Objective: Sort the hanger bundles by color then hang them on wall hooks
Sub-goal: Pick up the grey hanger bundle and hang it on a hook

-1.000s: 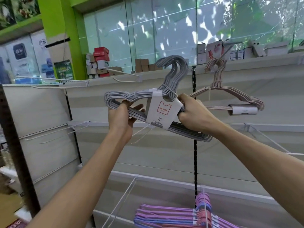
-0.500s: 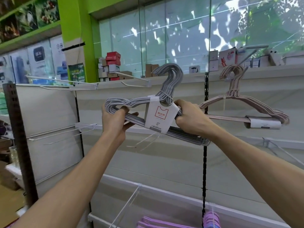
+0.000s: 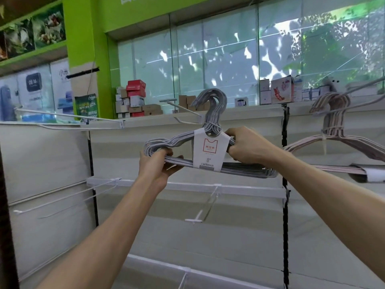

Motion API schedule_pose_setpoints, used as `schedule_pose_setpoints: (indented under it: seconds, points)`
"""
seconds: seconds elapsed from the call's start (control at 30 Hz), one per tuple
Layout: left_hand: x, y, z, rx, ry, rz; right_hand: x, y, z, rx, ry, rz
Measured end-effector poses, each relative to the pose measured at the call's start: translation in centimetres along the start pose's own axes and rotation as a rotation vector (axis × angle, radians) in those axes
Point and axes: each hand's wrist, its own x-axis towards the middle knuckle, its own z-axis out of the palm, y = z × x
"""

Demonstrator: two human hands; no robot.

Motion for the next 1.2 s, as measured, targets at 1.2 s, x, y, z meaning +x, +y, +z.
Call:
schedule_pose_setpoints:
  seconds: [1.2]
  points:
    - [10.5, -7.1, -4.4, -0.029, -0.034, -0.129, 6.8, -0.5, 5.2, -0.306, -0.155, 0.192]
